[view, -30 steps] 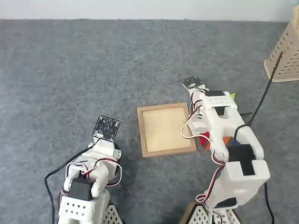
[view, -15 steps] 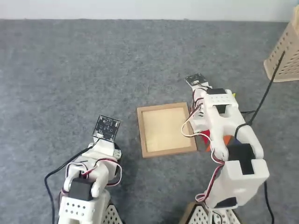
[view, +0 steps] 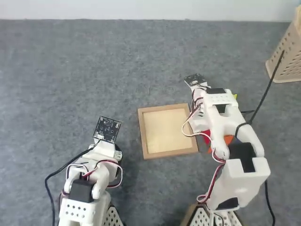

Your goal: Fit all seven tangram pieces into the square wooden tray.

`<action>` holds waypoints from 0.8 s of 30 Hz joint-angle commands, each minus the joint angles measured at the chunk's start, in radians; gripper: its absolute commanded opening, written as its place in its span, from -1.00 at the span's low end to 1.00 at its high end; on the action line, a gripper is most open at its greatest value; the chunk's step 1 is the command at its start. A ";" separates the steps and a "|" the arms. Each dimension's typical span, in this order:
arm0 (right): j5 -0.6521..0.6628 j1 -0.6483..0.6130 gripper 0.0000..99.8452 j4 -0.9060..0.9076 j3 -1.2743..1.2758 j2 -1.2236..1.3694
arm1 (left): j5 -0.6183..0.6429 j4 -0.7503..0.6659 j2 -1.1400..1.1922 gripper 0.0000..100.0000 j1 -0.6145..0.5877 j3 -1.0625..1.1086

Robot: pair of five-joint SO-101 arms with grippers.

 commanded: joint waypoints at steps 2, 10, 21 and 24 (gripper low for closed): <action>0.025 0.001 -0.39 -0.027 -0.054 -0.007 | 0.009 0.006 -0.020 -0.98 -0.006 -0.018; 0.031 0.004 -0.43 -0.091 -0.051 -0.005 | 0.009 0.006 -0.020 -0.98 -0.006 -0.018; 0.032 0.005 -0.46 -0.180 -0.020 -0.007 | 0.009 0.006 -0.020 -0.98 -0.006 -0.018; 0.034 0.005 -0.46 -0.143 -0.006 -0.016 | 0.009 0.006 -0.020 -0.98 -0.006 -0.018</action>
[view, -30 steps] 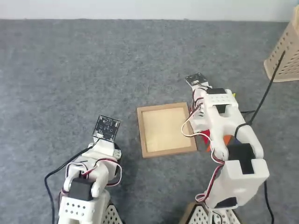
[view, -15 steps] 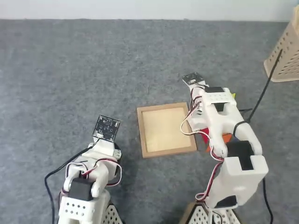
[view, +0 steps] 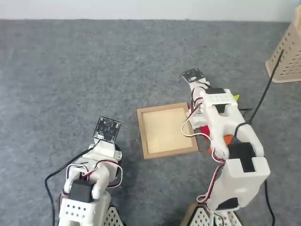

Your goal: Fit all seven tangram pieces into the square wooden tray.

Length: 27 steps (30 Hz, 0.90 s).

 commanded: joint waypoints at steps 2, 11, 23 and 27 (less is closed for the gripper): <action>0.011 0.010 -0.46 0.016 0.000 -0.018 | 0.009 0.006 -0.020 -0.98 -0.006 -0.018; 0.008 0.033 -0.46 0.024 -0.002 -0.120 | 0.009 0.006 -0.020 -0.98 -0.006 -0.018; 0.021 0.002 -0.45 -0.084 -0.005 -0.076 | 0.009 0.006 -0.020 -0.98 -0.006 -0.018; 0.057 0.004 -0.36 -0.094 -0.005 -0.070 | 0.009 0.006 -0.020 -0.98 -0.006 -0.018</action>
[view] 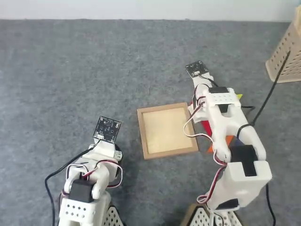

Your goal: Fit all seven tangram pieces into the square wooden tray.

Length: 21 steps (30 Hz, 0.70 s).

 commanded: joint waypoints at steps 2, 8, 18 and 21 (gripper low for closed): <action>0.032 -0.008 -0.36 -0.007 -0.006 -0.013 | 0.009 0.006 -0.020 -0.98 -0.006 -0.018; 0.028 -0.007 -0.39 0.031 -0.006 -0.010 | 0.009 0.006 -0.020 -0.98 -0.006 -0.018; 0.029 -0.007 -0.43 0.062 -0.061 0.074 | 0.009 0.006 -0.020 -0.98 -0.006 -0.018; 0.032 -0.008 -0.47 0.062 -0.063 0.077 | 0.009 0.006 -0.020 -0.98 -0.006 -0.018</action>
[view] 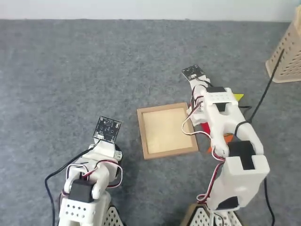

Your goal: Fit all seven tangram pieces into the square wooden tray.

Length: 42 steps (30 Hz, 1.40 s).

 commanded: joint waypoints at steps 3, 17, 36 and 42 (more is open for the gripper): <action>0.012 -0.005 -0.52 0.018 -0.031 0.001 | 0.009 0.006 -0.020 -0.98 -0.006 -0.018; -0.041 -0.004 -0.61 0.082 -0.009 -0.093 | 0.009 0.006 -0.020 -0.98 -0.006 -0.018; -0.203 -0.194 -0.61 0.202 0.063 -0.486 | 0.009 0.006 -0.020 -0.98 -0.006 -0.018; -0.040 -0.099 -0.55 0.194 0.035 -0.424 | 0.009 0.006 -0.020 -0.98 -0.006 -0.018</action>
